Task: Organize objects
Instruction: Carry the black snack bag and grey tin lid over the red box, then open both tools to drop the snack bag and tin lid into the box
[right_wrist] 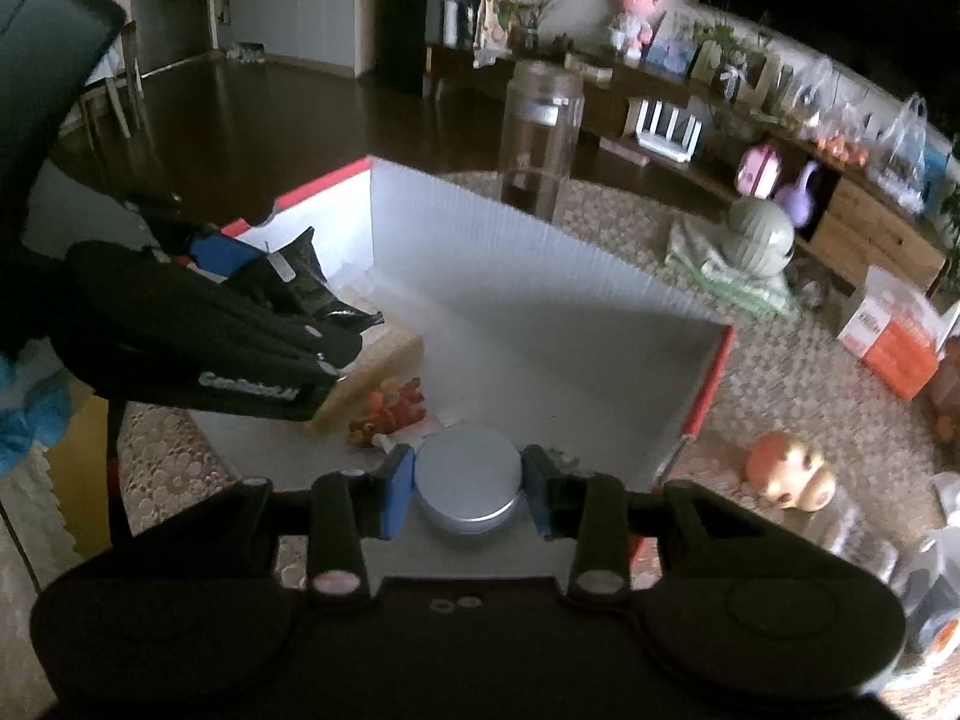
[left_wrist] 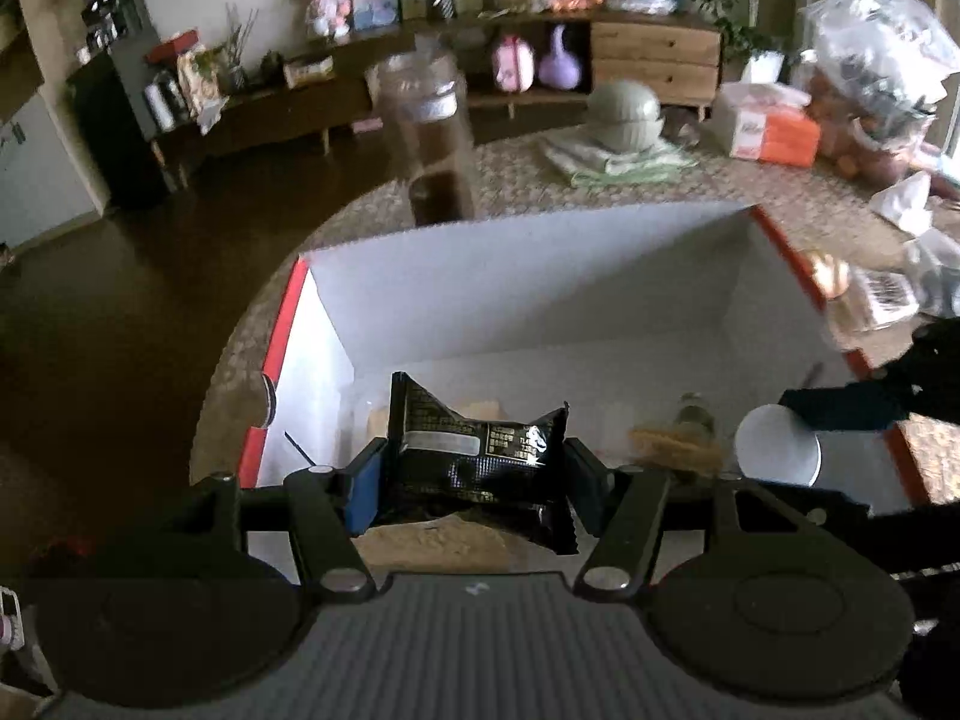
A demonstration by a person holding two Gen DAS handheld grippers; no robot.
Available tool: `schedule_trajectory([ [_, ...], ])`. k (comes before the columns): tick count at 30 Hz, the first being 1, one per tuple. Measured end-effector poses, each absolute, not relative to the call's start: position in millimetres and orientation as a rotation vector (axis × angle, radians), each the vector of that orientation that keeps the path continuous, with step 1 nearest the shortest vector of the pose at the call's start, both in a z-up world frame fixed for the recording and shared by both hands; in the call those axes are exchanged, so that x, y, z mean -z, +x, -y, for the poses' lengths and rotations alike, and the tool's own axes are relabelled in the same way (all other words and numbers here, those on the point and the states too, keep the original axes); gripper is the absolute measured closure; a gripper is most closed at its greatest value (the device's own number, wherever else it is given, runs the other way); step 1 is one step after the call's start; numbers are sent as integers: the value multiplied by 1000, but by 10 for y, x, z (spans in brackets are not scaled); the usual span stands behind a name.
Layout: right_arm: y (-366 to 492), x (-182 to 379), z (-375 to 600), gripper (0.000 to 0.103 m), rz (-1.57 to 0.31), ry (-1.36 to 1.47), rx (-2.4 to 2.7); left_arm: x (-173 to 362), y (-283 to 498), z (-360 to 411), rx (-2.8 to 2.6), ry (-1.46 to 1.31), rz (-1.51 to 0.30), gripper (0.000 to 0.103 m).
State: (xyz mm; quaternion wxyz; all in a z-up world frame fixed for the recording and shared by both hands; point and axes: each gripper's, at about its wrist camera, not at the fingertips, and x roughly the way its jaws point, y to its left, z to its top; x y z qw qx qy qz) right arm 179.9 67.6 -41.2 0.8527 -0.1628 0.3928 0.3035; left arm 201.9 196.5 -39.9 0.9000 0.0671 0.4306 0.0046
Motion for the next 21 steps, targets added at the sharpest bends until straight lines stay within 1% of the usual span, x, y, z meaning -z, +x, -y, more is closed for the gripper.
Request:
schedule_trajectory([
  [5, 1876, 500, -802, 65, -860, -360, -647, 561, 2204, -1961, -27, 171, -945, 42],
  [10, 1962, 574, -888, 65, -895, -374, -646, 651, 2312, -1999, -15, 144, -996, 41],
  [16, 2058, 691, -900, 65, -948, -365, -618, 703, 2340, -1988, -3, 164, -1021, 41],
  [21, 2073, 687, -894, 65, -959, -357, -607, 719, 2365, -1967, 1, 180, -1033, 38],
])
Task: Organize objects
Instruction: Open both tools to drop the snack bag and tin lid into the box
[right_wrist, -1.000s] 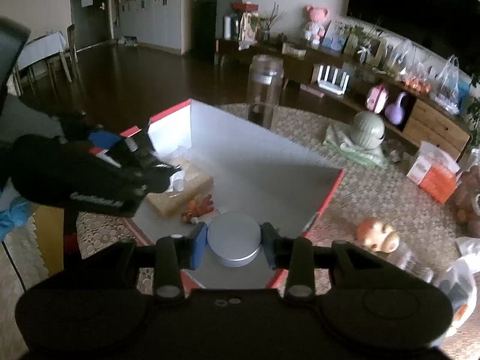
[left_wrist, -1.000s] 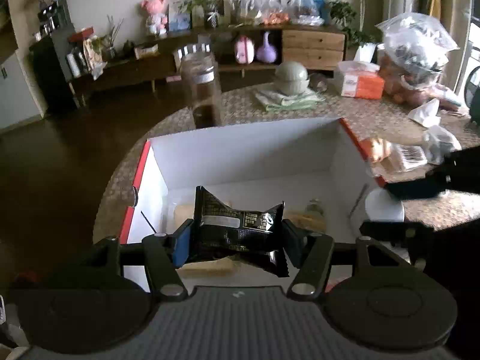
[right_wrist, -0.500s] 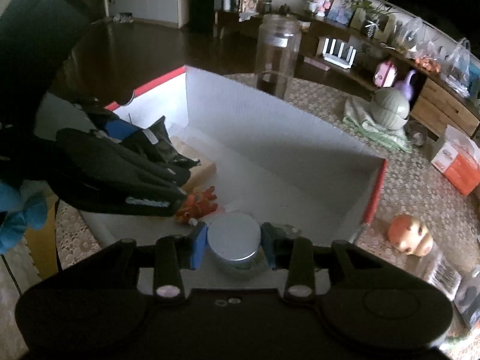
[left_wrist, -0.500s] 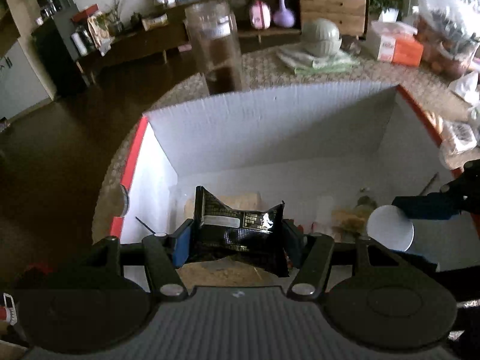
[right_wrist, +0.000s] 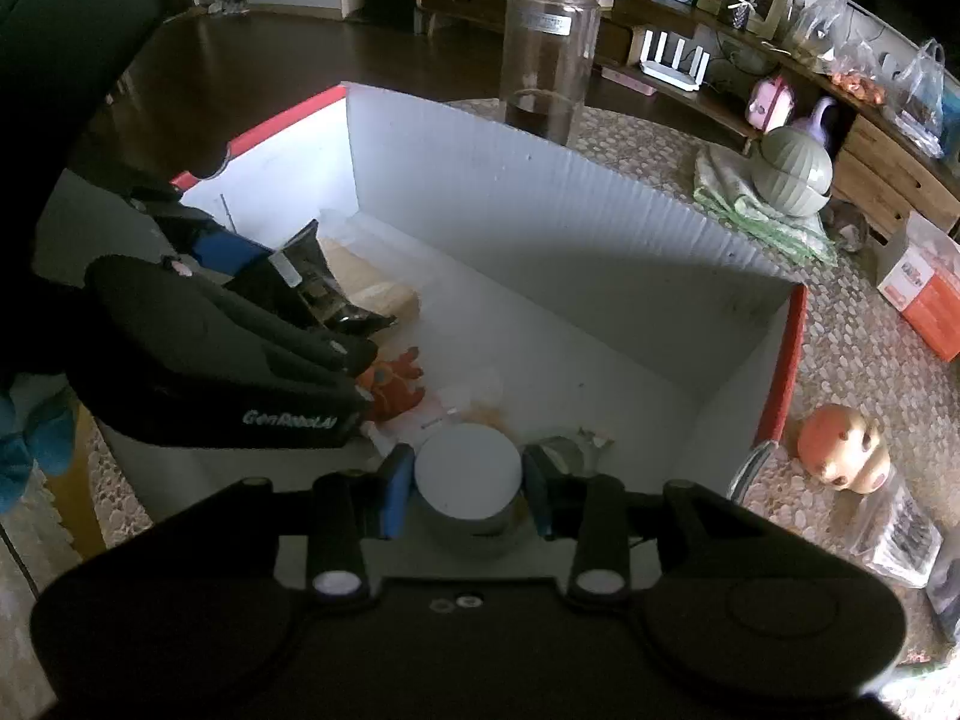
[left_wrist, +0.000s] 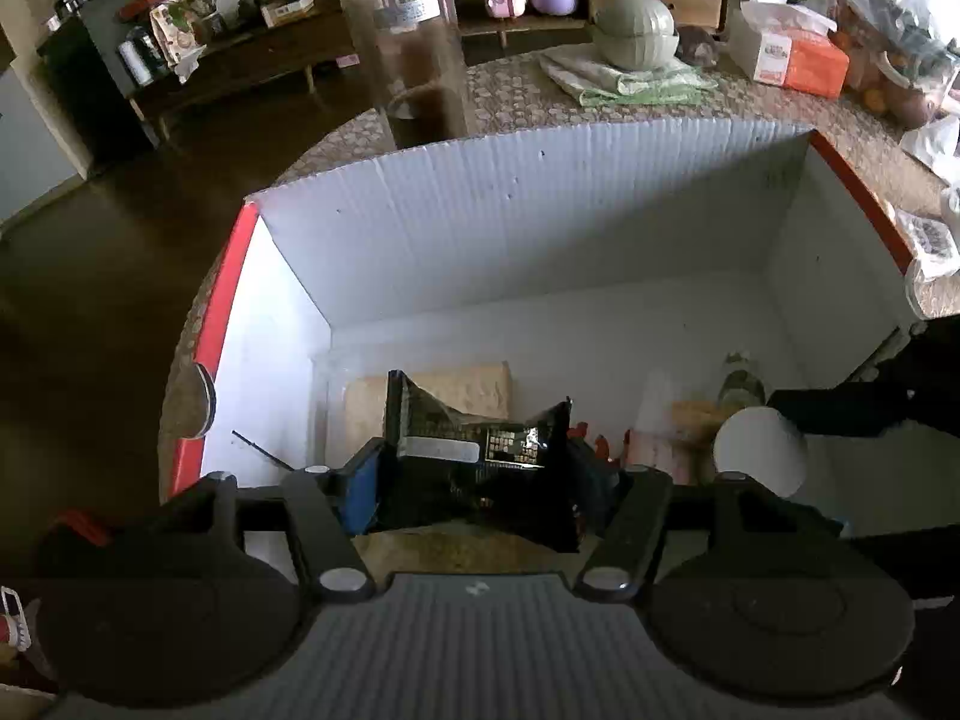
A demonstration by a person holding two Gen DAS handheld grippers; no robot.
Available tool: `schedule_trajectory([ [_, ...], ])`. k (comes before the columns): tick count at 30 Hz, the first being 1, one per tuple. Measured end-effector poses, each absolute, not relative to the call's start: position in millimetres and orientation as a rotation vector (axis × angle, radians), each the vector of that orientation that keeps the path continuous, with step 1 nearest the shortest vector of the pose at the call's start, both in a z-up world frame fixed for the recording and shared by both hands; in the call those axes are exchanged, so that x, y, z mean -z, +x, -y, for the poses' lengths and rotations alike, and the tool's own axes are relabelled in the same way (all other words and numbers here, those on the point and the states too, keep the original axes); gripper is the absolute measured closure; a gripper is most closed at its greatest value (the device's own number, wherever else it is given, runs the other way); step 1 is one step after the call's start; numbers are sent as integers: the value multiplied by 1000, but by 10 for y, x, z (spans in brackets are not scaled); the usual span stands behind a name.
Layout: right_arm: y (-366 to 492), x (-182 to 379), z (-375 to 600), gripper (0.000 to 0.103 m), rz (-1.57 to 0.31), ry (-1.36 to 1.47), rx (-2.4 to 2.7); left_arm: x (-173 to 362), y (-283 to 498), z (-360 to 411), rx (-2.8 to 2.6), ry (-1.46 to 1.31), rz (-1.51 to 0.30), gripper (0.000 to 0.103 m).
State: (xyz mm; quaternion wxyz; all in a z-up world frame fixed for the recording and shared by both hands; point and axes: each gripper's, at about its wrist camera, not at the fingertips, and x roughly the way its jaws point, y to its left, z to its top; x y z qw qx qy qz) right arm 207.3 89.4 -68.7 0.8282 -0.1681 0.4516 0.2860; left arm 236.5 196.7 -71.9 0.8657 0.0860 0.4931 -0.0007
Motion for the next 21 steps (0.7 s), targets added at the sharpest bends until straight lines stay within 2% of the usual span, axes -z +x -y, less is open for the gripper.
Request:
schedule_trajectory([
  [8, 2050, 664, -846, 60, -947, -351, -609, 725, 2347, -1935, 1, 197, -1036, 32],
  [10, 2019, 658, -836, 60, -933, -366, -618, 711, 2334, -1943, 1, 190, -1027, 27],
  [15, 1968, 612, -786, 59, -914, -356, -638, 693, 2316, -1961, -7, 176, -1021, 25],
  [21, 1914, 508, -676, 49, -877, -315, -650, 631, 2258, -1931, -9, 164, -996, 21],
])
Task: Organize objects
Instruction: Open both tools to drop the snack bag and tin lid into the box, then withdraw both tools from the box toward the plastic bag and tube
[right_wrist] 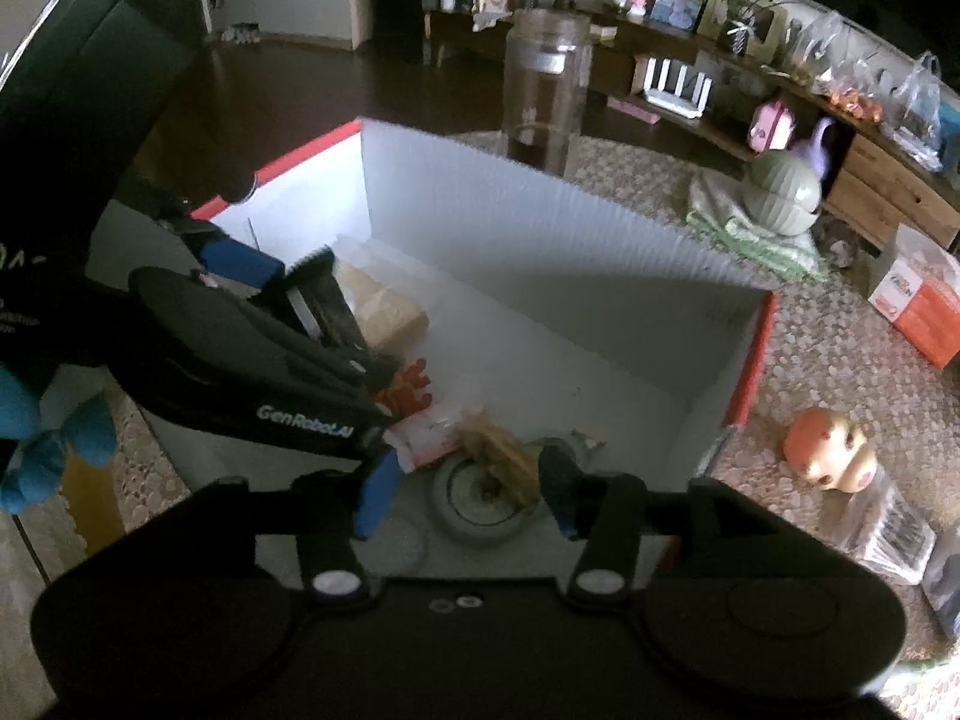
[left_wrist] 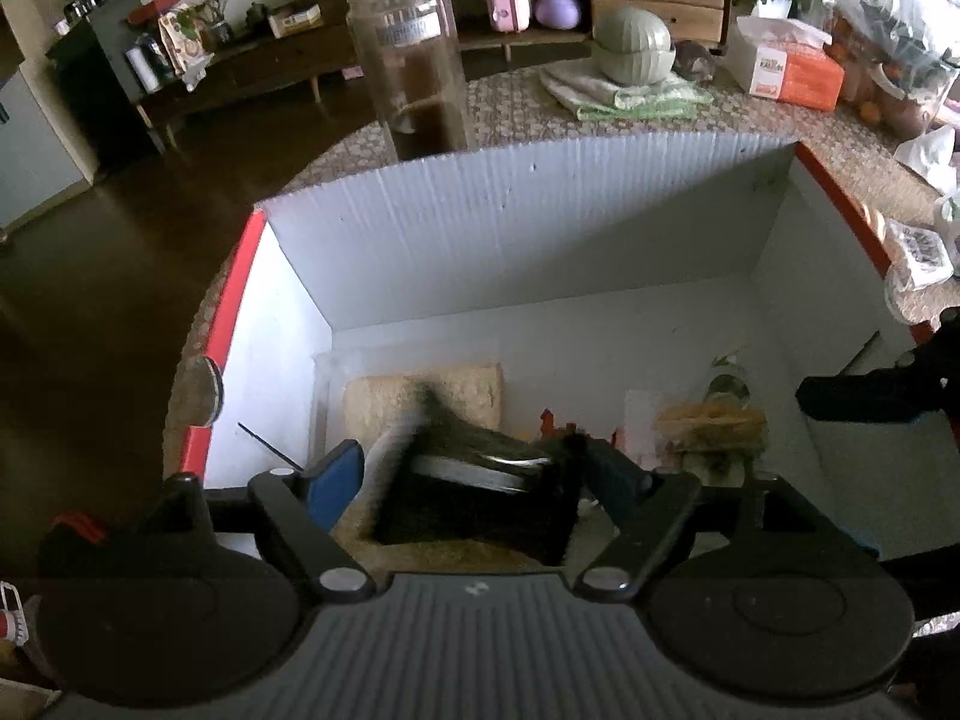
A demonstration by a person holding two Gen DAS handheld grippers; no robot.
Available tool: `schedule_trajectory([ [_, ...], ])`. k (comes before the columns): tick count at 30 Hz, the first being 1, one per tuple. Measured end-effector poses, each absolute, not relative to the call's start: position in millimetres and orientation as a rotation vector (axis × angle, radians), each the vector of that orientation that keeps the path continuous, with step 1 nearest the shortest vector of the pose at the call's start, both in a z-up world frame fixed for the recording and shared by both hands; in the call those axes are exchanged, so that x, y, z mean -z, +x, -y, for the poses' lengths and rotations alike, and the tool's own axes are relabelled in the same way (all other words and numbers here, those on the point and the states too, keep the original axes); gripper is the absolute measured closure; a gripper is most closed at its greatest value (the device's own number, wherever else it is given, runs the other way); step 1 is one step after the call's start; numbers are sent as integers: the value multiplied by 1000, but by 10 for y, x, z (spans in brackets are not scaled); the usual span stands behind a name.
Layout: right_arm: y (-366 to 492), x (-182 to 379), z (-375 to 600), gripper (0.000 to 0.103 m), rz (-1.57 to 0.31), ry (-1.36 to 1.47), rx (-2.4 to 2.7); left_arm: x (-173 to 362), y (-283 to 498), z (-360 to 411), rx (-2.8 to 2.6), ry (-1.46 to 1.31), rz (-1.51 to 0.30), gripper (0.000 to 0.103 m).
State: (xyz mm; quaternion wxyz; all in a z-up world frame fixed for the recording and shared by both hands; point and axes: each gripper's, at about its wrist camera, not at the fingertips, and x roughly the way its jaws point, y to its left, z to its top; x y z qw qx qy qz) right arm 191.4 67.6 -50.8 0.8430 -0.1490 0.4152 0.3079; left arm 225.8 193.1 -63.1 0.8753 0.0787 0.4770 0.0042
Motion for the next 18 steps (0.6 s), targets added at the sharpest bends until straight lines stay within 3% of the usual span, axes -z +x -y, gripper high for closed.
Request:
schedule_trajectory([
  [18, 1555, 64, -200, 37, -777, -247, -711, 251, 1776, -1776, -1, 145, -900, 21],
])
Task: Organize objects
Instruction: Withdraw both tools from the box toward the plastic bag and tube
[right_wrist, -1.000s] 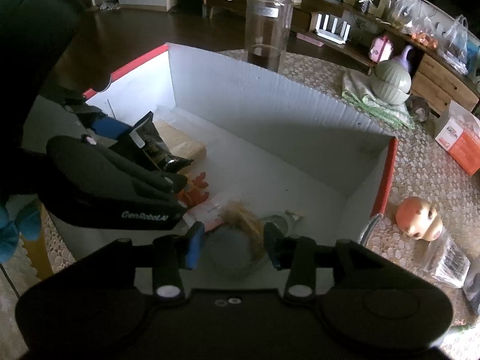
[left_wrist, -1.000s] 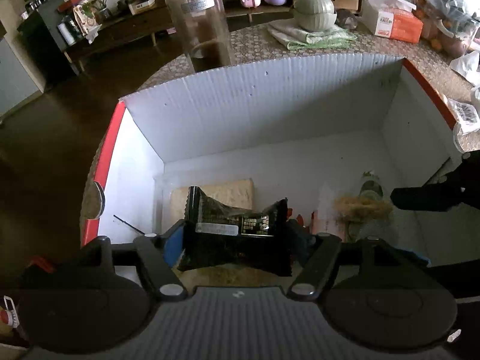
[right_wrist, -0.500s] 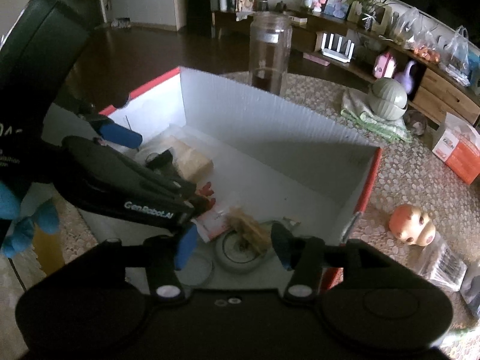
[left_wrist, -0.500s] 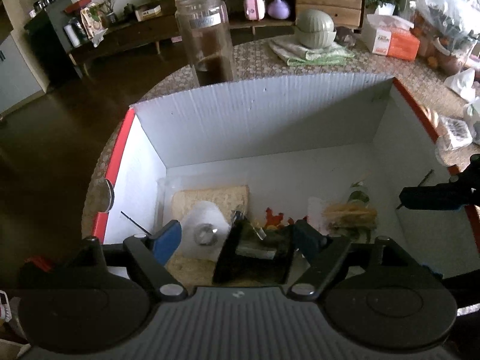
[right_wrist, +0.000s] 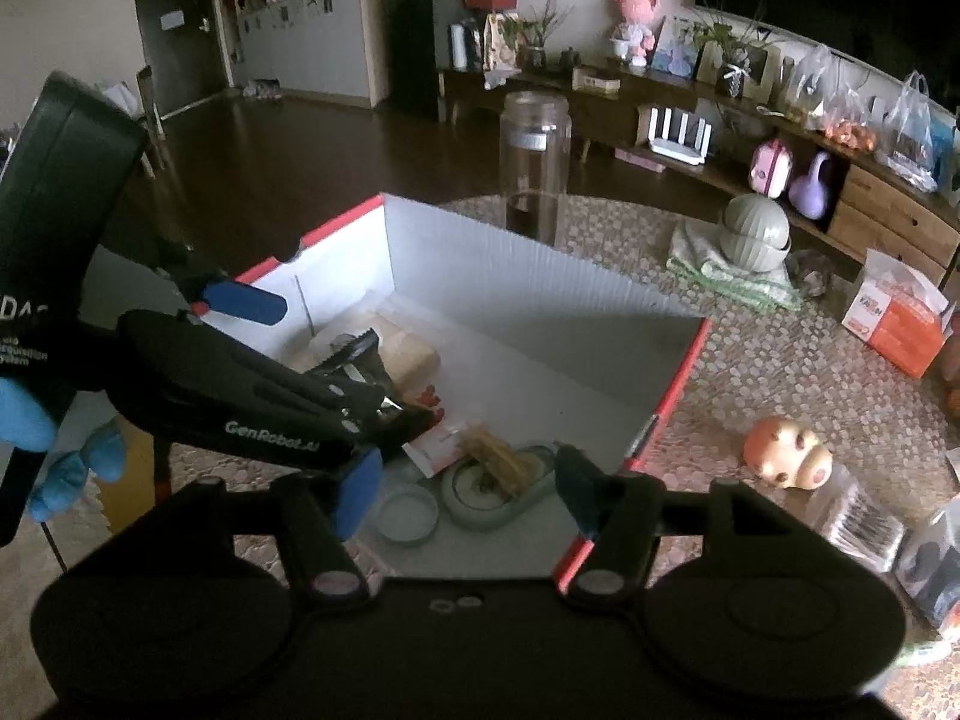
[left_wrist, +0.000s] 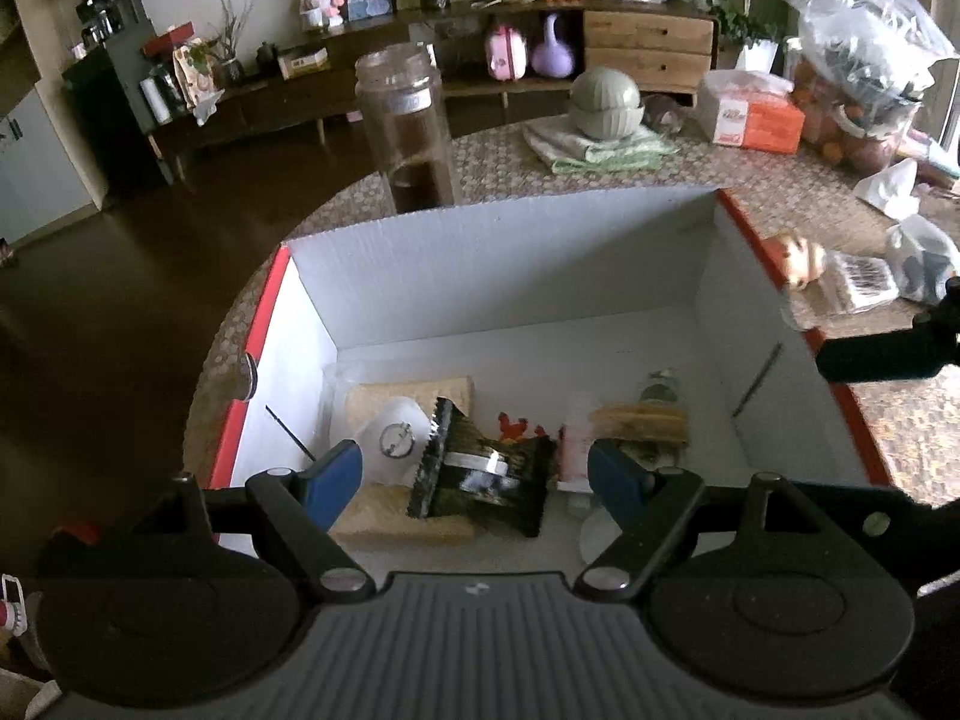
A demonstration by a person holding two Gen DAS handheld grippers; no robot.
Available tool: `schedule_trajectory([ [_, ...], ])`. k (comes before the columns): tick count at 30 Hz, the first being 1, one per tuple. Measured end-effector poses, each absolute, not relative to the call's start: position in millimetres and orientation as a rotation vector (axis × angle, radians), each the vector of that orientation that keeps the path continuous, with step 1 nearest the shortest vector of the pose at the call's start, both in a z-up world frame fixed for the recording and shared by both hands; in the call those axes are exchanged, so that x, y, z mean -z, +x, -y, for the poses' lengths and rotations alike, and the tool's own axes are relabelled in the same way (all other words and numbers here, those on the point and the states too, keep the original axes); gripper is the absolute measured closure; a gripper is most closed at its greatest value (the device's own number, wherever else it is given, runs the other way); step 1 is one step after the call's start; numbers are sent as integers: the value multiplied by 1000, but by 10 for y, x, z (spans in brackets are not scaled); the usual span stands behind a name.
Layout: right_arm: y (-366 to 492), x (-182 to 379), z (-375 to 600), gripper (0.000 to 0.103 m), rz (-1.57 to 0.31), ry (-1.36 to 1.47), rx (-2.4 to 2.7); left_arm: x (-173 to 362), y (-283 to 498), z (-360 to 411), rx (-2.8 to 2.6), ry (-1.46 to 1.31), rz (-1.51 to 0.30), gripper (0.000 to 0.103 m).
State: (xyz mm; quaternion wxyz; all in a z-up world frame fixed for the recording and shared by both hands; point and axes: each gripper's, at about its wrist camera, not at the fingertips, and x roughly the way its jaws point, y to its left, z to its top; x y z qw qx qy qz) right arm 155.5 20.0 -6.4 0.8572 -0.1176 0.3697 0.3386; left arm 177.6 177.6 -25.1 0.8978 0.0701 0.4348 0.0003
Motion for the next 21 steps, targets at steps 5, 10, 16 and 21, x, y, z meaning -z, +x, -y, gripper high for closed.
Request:
schedule_trajectory([
  [5, 1419, -42, 26, 34, -753, -229, -729, 101, 1555, -1668, 21, 123, -867, 21],
  [10, 1278, -162, 254, 31, -722, -206, -735, -65, 1334, -1544, 42, 88, -816, 21],
  [16, 1073, -269, 514, 26, -678, -202, -758, -198, 1118, -1412, 53, 45, -767, 21],
  [21, 934, -278, 746, 22, -664, -181, -744, -254, 942, -1245, 59, 24, -728, 21],
])
